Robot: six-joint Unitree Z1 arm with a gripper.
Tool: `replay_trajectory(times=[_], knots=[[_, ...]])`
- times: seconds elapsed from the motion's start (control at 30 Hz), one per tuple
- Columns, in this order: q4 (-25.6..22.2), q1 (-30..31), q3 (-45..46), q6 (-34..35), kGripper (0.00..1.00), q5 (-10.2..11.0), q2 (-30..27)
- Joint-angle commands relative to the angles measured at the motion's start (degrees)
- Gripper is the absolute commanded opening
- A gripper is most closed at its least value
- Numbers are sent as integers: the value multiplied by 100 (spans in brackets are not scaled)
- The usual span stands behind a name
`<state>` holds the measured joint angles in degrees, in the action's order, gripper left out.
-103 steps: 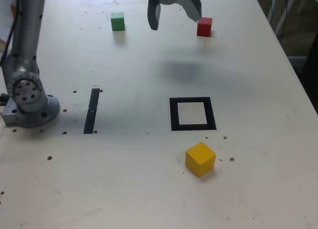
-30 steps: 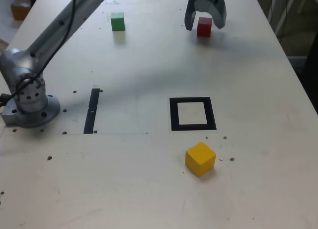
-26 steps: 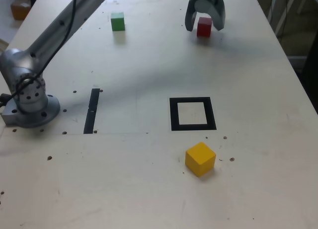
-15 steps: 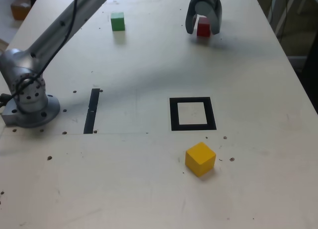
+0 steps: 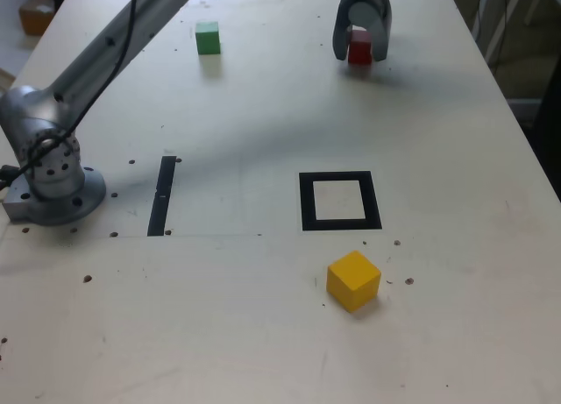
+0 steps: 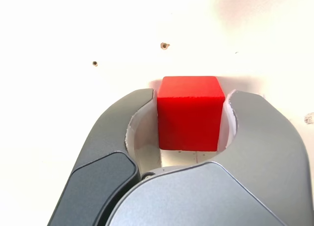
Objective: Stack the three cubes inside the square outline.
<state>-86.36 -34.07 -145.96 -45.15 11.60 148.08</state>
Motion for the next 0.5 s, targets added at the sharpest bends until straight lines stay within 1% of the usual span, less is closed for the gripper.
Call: replay_trajectory(times=[0.0,0.23,0.47], knots=[[15,-11,-42,57,42,-8,32],[-40,-10,-68,157,36,-36,-20],[-117,33,-77,164,31,-133,-172]])
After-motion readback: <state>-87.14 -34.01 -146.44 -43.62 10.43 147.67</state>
